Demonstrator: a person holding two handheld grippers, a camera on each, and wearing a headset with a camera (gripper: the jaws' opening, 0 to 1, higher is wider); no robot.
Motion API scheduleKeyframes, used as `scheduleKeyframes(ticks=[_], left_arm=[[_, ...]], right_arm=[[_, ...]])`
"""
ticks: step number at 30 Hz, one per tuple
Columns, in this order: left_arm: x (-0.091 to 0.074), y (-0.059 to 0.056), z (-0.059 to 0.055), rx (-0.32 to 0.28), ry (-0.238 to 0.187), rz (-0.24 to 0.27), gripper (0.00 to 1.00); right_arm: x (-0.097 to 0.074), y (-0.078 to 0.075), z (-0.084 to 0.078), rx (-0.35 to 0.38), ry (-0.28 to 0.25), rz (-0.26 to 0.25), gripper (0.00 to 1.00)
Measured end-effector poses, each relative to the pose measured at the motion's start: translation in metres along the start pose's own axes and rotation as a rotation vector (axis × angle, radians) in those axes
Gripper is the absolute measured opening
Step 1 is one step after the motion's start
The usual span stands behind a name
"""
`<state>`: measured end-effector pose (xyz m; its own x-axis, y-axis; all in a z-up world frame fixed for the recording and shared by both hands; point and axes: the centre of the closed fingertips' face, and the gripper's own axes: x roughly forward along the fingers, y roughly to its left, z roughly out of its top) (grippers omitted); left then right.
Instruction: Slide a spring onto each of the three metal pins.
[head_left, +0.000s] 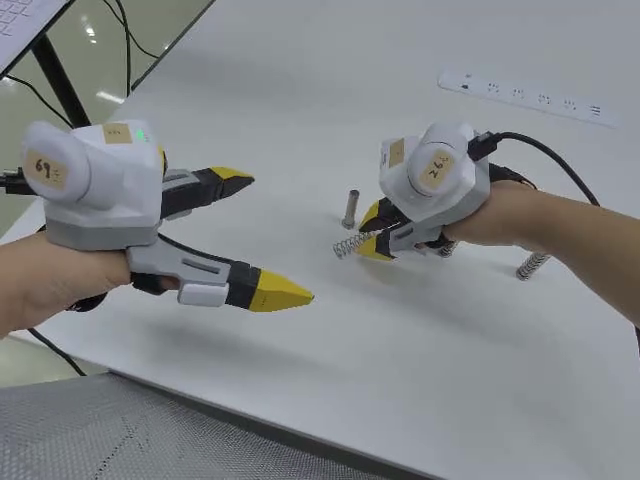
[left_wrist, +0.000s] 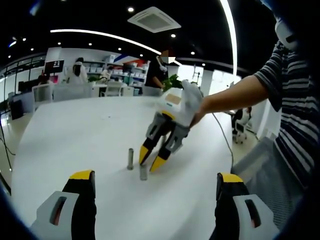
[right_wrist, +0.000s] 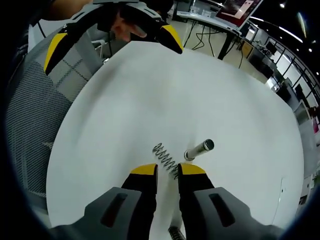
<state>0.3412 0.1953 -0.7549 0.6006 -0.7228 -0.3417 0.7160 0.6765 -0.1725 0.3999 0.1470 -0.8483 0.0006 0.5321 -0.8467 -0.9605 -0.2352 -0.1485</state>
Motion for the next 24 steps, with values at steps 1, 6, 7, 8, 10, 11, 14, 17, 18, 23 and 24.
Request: scheduleKeyframes(ticks=[1,6,7,8,10,11,14,17,18,23,24], left_arm=[[0.0,0.0,0.0,-0.002,0.001,0.0,0.98],[0.002,-0.001,-0.001,-0.005,0.001,-0.002,0.98],[0.002,-0.001,-0.001,-0.005,0.001,-0.002,0.98],[0.002,-0.001,-0.002,-0.007,0.001,-0.002,0.98],[0.002,0.0,-0.002,-0.007,0.004,-0.002,0.98],[0.002,-0.001,-0.002,-0.007,0.004,-0.002,0.98],[0.004,-0.002,-0.002,-0.004,0.006,-0.007,0.98],[0.006,-0.004,0.0,-0.001,0.006,-0.012,0.98],[0.006,-0.004,0.0,-0.001,0.007,-0.014,0.97],[0.009,-0.006,0.002,0.004,0.013,-0.021,0.97],[0.01,-0.008,0.002,0.006,0.015,-0.025,0.97]], right_arm=[[0.0,0.001,0.0,-0.005,0.002,0.004,0.14],[0.002,0.002,-0.005,-0.01,0.019,0.012,0.1],[0.003,0.003,-0.006,-0.012,0.022,0.013,0.1],[0.003,0.004,-0.009,-0.017,0.033,0.014,0.09],[0.004,0.007,-0.011,-0.045,0.04,0.016,0.08],[0.004,0.006,-0.01,-0.041,0.033,0.012,0.08],[0.003,0.007,-0.01,-0.019,0.033,0.014,0.08],[-0.002,0.01,-0.007,-0.017,0.025,0.012,0.08],[-0.004,0.011,-0.005,-0.014,0.018,0.014,0.08],[-0.024,0.013,0.006,-0.002,-0.024,-0.008,0.08],[-0.028,0.013,0.007,0.001,-0.026,-0.012,0.08]])
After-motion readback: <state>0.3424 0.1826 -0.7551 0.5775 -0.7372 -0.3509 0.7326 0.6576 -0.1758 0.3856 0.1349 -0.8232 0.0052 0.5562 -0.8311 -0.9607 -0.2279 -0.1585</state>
